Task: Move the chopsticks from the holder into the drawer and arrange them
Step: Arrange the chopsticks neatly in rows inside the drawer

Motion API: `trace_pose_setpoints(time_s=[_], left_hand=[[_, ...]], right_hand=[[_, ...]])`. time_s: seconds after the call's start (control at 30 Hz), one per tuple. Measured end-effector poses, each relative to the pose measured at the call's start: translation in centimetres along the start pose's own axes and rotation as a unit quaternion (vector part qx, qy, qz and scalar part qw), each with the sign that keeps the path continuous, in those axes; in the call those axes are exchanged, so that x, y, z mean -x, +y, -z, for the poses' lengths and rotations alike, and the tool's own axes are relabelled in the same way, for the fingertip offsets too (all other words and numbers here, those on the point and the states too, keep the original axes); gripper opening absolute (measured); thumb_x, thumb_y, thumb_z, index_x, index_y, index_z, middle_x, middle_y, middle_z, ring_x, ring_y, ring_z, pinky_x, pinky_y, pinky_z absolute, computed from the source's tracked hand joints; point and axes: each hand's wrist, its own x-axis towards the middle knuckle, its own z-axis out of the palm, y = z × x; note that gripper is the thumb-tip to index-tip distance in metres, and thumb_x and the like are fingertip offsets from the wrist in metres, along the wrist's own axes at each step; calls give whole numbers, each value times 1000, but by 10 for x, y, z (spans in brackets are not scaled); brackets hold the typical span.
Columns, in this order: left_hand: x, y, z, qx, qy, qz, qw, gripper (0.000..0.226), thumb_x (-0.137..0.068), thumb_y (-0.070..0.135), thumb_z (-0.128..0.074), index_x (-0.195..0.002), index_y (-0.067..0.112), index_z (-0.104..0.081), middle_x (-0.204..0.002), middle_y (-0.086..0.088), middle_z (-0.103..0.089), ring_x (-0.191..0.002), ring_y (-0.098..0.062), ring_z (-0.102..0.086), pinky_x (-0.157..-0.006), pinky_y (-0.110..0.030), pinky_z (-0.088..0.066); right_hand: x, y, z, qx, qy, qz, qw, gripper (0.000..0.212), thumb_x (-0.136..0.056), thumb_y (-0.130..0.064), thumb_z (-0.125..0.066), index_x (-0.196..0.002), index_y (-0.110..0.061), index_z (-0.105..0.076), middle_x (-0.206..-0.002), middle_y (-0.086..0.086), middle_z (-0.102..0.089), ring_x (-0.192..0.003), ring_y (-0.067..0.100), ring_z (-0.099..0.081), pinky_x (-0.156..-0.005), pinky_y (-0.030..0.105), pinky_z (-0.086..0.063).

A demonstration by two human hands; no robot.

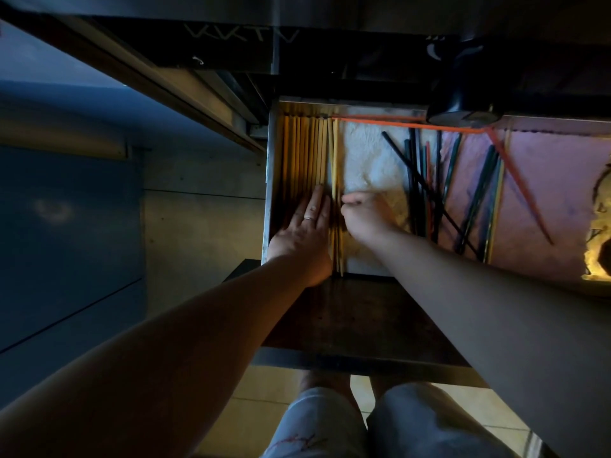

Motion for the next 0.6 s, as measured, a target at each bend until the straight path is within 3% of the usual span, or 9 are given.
trace_pose_setpoints(time_s=[0.13,0.23,0.6], left_hand=[[1,1,0,-16,4,-2,1000,94,-94,29,-51,-148,27,26,-149,10,45,-144,-13,25,-115,-49,-23],[0,2,1,-27,-7,-13,1000,99,-92,27,-57,-149,28,25,-151,9,43,-144,-14,26,-116,-52,-23],[0,4,3,-39,-18,-3,999,103,-90,23,-59,-148,27,25,-149,8,45,-144,-18,26,-115,-51,-23]], right_hand=[[-1,-1,0,5,3,2,1000,37,-89,-18,-52,-124,-20,-63,-131,1,-62,-121,19,-56,-100,26,-41],[-2,0,2,5,9,6,1000,33,-92,-18,-52,-122,-19,-65,-128,2,-64,-117,20,-58,-93,23,-42],[-4,3,17,-9,-9,11,1000,29,-92,-13,-54,-118,-16,-65,-119,6,-68,-110,21,-64,-98,41,-51]])
